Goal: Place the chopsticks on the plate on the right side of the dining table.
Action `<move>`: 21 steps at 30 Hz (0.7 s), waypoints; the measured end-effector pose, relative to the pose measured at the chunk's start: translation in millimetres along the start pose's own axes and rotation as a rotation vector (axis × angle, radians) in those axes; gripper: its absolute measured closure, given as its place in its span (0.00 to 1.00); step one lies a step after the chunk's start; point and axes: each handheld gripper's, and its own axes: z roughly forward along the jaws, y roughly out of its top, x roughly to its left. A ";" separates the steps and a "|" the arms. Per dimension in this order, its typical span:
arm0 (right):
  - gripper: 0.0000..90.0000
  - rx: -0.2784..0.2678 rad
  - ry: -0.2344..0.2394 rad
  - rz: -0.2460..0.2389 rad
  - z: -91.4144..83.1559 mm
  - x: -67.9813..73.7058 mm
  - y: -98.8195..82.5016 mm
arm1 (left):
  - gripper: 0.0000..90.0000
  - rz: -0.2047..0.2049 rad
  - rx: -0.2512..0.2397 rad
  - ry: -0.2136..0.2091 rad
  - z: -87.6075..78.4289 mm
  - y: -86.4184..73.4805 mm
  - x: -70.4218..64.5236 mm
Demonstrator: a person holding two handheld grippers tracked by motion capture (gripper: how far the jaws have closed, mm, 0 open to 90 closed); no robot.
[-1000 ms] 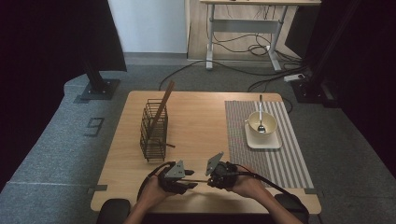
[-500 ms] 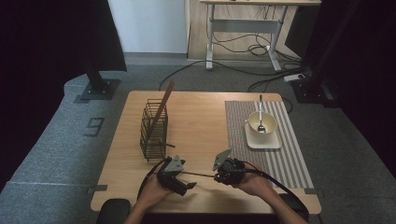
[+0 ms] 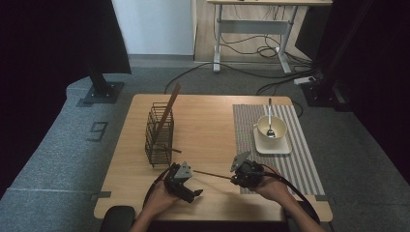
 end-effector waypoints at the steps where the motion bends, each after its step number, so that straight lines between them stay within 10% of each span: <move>1: 0.92 -0.002 -0.003 0.006 -0.9 -1.3 -1.5 | 0.00 -0.001 0.007 0.003 1.5 -0.4 -0.1; 21: 0.92 -0.004 -0.066 0.105 -13.2 -27.6 -26.1 | 0.00 -0.027 0.091 -0.017 9.9 -0.8 1.8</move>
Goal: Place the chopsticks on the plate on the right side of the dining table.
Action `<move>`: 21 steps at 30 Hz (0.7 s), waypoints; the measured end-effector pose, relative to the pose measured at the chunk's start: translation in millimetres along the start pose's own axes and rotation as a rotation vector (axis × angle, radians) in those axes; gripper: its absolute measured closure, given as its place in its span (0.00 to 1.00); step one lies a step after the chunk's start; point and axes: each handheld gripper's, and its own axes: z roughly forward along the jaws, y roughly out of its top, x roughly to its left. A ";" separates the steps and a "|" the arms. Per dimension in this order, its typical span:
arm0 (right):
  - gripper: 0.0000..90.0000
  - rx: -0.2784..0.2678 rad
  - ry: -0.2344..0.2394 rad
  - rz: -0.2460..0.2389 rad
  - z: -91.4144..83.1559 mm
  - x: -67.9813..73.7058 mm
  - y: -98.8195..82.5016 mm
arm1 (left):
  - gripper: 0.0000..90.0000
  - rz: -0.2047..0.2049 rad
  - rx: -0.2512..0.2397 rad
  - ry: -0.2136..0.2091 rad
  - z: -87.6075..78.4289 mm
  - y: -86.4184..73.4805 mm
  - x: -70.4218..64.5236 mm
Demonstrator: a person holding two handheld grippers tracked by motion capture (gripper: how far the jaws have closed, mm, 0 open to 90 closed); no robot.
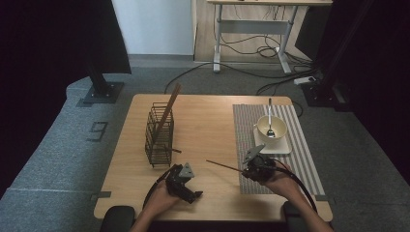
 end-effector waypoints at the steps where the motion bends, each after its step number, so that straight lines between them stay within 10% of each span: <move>1: 0.92 -0.001 -0.003 0.009 -0.8 -1.7 -0.9 | 0.00 0.003 0.003 0.000 -0.2 0.0 0.2; 21: 0.92 -0.005 -0.089 0.131 -14.1 -40.9 -24.9 | 0.00 0.001 0.001 0.003 0.0 0.1 0.0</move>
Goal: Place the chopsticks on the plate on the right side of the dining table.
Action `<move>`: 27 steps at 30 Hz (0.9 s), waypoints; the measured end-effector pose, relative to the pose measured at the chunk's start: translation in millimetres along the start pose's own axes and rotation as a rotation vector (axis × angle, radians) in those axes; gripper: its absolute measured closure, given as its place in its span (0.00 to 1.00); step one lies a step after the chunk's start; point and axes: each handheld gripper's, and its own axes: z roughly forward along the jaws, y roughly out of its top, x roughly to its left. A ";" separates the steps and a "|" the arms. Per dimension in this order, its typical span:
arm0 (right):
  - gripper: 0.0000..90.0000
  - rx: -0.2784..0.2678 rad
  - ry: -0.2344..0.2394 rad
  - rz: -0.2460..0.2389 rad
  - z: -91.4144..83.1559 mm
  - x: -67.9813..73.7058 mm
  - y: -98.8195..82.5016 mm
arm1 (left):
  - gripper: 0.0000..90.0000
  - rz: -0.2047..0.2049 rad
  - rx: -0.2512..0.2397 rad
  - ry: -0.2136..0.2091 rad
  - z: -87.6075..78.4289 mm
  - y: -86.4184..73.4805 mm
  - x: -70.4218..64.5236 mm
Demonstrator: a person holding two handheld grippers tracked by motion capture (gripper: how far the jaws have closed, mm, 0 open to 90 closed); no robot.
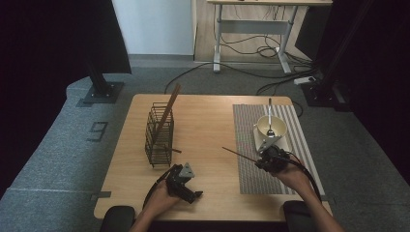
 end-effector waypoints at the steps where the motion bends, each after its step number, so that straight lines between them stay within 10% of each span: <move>1: 0.92 0.001 -0.005 0.005 -0.4 -2.3 -1.2 | 0.00 0.000 0.001 0.001 0.0 0.0 -0.1; 27: 0.92 0.041 -0.118 0.153 -1.5 -56.0 -33.6 | 0.00 -0.002 0.001 0.000 0.0 0.0 -0.2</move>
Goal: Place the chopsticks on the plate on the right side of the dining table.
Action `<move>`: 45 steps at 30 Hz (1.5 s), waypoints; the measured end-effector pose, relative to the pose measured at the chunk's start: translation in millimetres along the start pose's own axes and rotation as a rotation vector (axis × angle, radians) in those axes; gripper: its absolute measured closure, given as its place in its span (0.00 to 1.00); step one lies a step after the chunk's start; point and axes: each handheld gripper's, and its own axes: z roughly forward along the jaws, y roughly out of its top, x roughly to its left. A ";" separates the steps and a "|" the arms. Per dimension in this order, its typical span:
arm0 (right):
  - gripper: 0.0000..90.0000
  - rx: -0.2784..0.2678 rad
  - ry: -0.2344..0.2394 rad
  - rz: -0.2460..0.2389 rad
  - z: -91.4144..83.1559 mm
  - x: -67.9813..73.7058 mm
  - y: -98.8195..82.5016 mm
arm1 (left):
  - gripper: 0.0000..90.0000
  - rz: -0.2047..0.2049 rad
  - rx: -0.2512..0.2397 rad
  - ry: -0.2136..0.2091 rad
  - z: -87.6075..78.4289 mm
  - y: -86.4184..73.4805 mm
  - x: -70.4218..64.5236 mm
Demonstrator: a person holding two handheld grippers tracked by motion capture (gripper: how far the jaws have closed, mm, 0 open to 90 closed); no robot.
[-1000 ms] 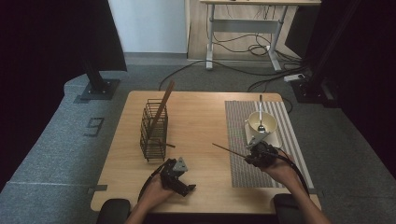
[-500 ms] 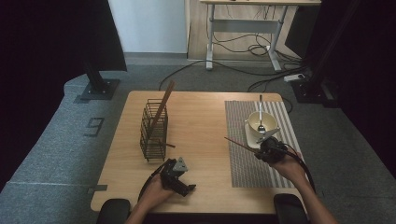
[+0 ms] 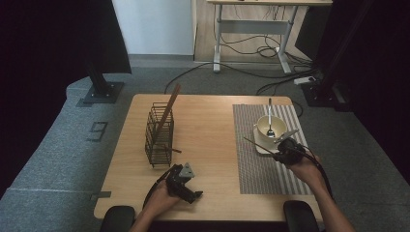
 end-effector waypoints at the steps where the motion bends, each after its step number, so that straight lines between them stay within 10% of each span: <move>1: 0.92 0.003 -0.003 0.004 0.4 -1.5 -0.6 | 0.00 0.000 0.000 0.000 0.0 0.0 0.0; 45: 0.85 0.060 -0.059 0.089 37.3 -55.4 -7.0 | 0.00 0.000 0.000 0.000 0.0 0.0 0.0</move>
